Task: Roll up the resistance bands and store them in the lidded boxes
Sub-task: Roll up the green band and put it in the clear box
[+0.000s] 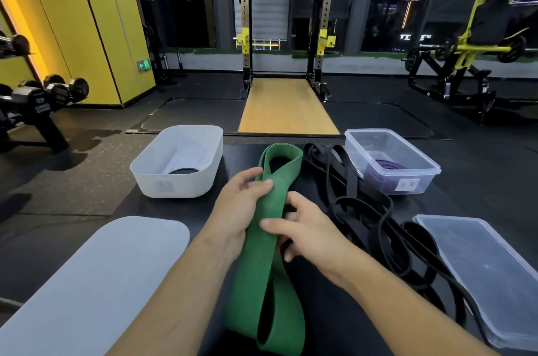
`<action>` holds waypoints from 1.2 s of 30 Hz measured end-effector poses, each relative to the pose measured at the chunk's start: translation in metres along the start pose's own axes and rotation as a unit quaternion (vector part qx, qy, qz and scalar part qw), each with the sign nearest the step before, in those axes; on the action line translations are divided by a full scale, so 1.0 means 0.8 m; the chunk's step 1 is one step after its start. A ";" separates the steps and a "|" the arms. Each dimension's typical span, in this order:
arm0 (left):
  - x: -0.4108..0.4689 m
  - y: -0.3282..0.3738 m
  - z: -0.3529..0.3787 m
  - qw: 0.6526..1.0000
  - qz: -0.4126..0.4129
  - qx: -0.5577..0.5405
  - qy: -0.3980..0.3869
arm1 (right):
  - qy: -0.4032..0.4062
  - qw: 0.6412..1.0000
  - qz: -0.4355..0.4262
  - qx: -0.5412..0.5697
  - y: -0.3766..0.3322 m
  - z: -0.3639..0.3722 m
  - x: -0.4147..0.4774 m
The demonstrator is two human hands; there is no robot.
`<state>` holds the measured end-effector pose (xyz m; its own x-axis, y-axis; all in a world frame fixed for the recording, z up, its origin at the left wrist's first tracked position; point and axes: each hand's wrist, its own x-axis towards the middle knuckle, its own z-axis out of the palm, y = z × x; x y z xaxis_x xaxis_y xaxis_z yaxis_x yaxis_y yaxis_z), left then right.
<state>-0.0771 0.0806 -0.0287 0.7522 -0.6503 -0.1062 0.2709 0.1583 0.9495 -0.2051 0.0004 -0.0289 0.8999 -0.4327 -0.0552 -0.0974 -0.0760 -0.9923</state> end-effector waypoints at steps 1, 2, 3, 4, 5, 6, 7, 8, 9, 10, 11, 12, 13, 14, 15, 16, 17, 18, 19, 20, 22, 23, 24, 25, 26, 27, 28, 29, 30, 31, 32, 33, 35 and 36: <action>0.000 0.000 0.002 1.000 -0.003 -0.010 0.000 | 0.010 1.000 -0.008 0.007 -0.001 0.001 0.000; 0.000 -0.002 0.003 1.000 -0.009 -0.018 0.000 | 0.020 0.999 -0.018 0.021 0.001 0.000 0.002; 0.001 -0.005 0.002 1.000 -0.016 -0.021 -0.003 | 0.034 0.998 -0.026 0.041 0.001 -0.001 0.002; 0.004 -0.011 0.001 1.000 -0.022 -0.013 -0.008 | 0.046 0.996 -0.033 0.070 0.002 -0.003 0.005; 0.008 -0.019 -0.002 1.000 -0.027 0.003 -0.007 | 0.057 0.992 -0.038 0.104 0.003 -0.005 0.007; 0.010 -0.027 -0.006 0.999 -0.027 0.029 -0.001 | 0.068 0.987 -0.047 0.140 0.004 -0.008 0.011; 0.013 -0.036 -0.011 0.997 -0.015 0.072 0.004 | 0.080 0.982 -0.057 0.163 0.004 -0.011 0.014; 0.014 -0.043 -0.017 0.991 0.009 0.137 0.005 | 0.096 0.979 -0.067 0.168 0.003 -0.015 0.018; 0.015 -0.050 -0.022 0.977 0.037 0.212 -0.001 | 0.112 0.978 -0.075 0.160 -0.001 -0.019 0.021; 0.015 -0.055 -0.027 0.958 0.061 0.282 -0.014 | 0.126 0.978 -0.082 0.146 -0.004 -0.025 0.025; 0.014 -0.057 -0.030 0.937 0.079 0.339 -0.032 | 0.135 0.977 -0.088 0.136 -0.011 -0.030 0.029; 0.013 -0.059 -0.030 0.916 0.093 0.388 -0.042 | 0.143 0.977 -0.094 0.131 -0.018 -0.036 0.035; 0.011 -0.060 -0.030 0.894 0.108 0.434 -0.043 | 0.150 0.975 -0.098 0.133 -0.026 -0.041 0.040; 0.010 -0.059 -0.029 0.870 0.117 0.478 -0.037 | 0.157 0.972 -0.105 0.141 -0.033 -0.046 0.046; 0.010 -0.060 -0.031 0.850 0.122 0.511 -0.031 | 0.159 0.967 -0.113 0.162 -0.041 -0.051 0.050; 0.011 -0.061 -0.033 0.840 0.129 0.527 -0.031 | 0.155 0.961 -0.121 0.196 -0.049 -0.055 0.052; 0.013 -0.064 -0.037 0.839 0.132 0.526 -0.036 | 0.143 0.952 -0.127 0.239 -0.056 -0.060 0.053; 0.013 -0.066 -0.041 0.844 0.131 0.519 -0.043 | 0.132 0.945 -0.130 0.271 -0.063 -0.067 0.053; 0.014 -0.068 -0.045 0.851 0.128 0.506 -0.050 | 0.126 0.942 -0.133 0.281 -0.069 -0.074 0.051; 0.014 -0.069 -0.048 0.860 0.124 0.493 -0.053 | 0.131 0.946 -0.129 0.265 -0.073 -0.082 0.051; 0.010 -0.069 -0.051 0.876 0.111 0.466 -0.055 | 0.184 0.960 -0.097 0.190 -0.074 -0.095 0.055; 0.009 -0.068 -0.052 0.879 0.109 0.461 -0.056 | 0.223 0.964 -0.068 0.131 -0.068 -0.102 0.062; 0.008 -0.068 -0.053 0.878 0.111 0.463 -0.058 | 0.255 0.964 -0.035 0.062 -0.061 -0.106 0.068; 0.008 -0.067 -0.055 0.875 0.117 0.467 -0.058 | 0.270 0.963 -0.007 -0.013 -0.051 -0.109 0.074; 0.007 -0.068 -0.056 0.872 0.123 0.470 -0.058 | 0.264 0.960 0.009 -0.094 -0.041 -0.109 0.079; 0.006 -0.069 -0.057 0.870 0.128 0.472 -0.058 | 0.251 0.953 0.012 -0.169 -0.027 -0.110 0.083; 0.006 -0.070 -0.058 0.868 0.133 0.475 -0.059 | 0.242 0.944 0.012 -0.223 -0.014 -0.109 0.085; 0.005 -0.071 -0.059 0.865 0.139 0.479 -0.058 | 0.246 0.935 0.010 -0.256 -0.003 -0.110 0.087; 0.005 -0.073 -0.059 0.862 0.144 0.482 -0.056 | 0.253 0.927 0.009 -0.276 0.004 -0.109 0.086; 0.005 -0.074 -0.060 0.861 0.149 0.484 -0.054 | 0.260 0.921 0.011 -0.291 0.011 -0.109 0.087; 0.005 -0.076 -0.061 0.860 0.153 0.484 -0.052 | 0.257 0.917 0.024 -0.303 0.013 -0.108 0.085; 0.005 -0.077 -0.061 0.860 0.157 0.484 -0.049 | 0.245 0.913 0.044 -0.323 0.017 -0.109 0.087; 0.006 -0.080 -0.061 0.858 0.160 0.486 -0.045 | 0.204 0.897 0.086 -0.382 0.016 -0.106 0.087; 0.005 -0.080 -0.061 0.858 0.160 0.487 -0.043 | 0.190 0.886 0.102 -0.411 0.014 -0.104 0.087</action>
<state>-0.0618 0.1038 -0.1041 0.6361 -0.7483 0.1881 -0.6024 -0.3293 0.7271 -0.1786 -0.1053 -0.0346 0.6348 -0.7722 -0.0269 -0.6587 -0.5226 -0.5413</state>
